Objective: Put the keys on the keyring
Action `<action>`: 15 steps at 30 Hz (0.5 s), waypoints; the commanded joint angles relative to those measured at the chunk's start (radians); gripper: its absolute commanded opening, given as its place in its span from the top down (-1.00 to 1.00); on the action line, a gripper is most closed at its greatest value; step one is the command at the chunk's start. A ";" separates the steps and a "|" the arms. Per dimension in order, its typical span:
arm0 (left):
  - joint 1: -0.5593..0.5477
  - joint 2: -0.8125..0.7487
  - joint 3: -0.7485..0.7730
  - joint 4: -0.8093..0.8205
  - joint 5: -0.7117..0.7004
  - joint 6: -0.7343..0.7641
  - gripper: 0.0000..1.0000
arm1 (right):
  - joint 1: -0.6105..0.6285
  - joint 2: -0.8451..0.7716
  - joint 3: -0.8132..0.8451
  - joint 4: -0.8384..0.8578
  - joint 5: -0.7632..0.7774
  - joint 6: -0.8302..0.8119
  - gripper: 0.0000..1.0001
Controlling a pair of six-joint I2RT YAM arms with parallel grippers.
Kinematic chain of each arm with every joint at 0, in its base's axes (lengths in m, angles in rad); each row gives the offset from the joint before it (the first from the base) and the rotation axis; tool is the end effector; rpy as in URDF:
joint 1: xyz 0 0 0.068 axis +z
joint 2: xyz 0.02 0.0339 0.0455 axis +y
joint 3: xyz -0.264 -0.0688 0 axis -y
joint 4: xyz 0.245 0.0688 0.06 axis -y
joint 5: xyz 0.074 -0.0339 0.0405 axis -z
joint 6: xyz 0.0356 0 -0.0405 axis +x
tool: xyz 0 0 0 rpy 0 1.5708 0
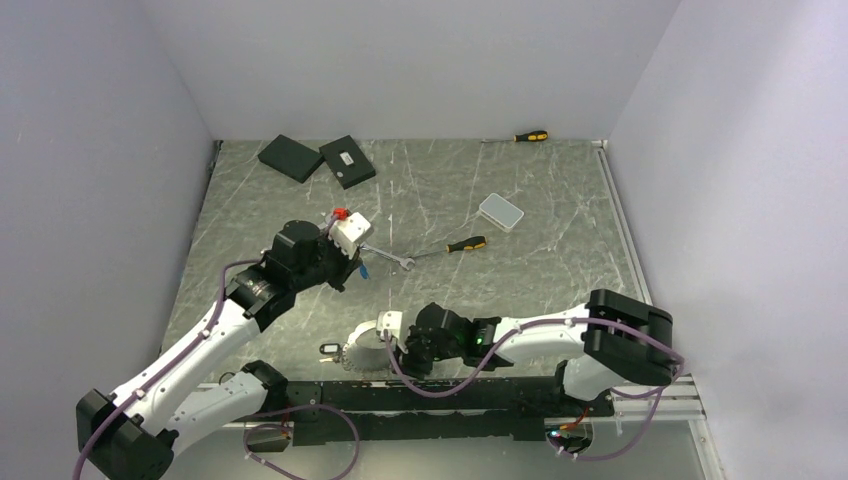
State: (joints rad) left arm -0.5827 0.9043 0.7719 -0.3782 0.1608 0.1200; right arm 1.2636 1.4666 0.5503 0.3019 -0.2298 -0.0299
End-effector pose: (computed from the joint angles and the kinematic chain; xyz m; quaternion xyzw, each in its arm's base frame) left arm 0.1662 -0.1163 0.2948 0.3341 0.7935 -0.1830 0.4747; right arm 0.0764 0.2675 0.1556 -0.5736 0.6721 0.3475 0.3140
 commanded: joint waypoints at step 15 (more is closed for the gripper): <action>0.004 -0.018 0.003 0.028 -0.016 0.030 1.00 | -0.047 0.073 0.020 0.056 0.164 -0.095 0.38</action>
State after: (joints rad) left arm -0.5827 0.9001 0.7719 -0.3786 0.1589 0.1200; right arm 1.2457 1.5455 0.5728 0.3069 -0.1390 -0.0853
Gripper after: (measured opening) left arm 0.007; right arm 0.312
